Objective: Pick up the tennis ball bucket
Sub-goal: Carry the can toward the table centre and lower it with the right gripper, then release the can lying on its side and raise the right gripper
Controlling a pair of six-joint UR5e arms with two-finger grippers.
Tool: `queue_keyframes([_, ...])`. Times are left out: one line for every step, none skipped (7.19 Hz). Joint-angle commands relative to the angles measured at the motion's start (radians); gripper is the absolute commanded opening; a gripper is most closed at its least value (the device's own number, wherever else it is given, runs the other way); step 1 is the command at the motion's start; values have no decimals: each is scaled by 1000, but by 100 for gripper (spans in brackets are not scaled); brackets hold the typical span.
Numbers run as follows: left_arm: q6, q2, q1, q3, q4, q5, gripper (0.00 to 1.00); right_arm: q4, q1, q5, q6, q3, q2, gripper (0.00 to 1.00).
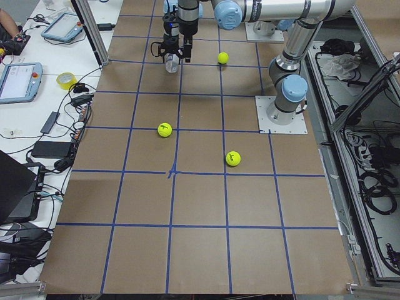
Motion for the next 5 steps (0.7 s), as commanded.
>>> queue_keyframes([0, -1, 0, 0, 0, -1, 100, 82, -26, -1, 5, -68, -43, 100])
queue_keyframes([0, -1, 0, -2, 0, -9, 100, 251, -67, -2, 16, -143, -100, 100])
queue_keyframes([0, -1, 0, -2, -11, -9, 100, 271, -133, -1, 57, -168, -155, 100])
queue_keyframes([-6, -2, -2, -2, -8, -12, 100, 282, -212, 10, 77, -164, -193, 100])
queue_keyframes([9, -7, 5, -11, 21, -3, 100, 309, -262, 10, 80, -161, -207, 100])
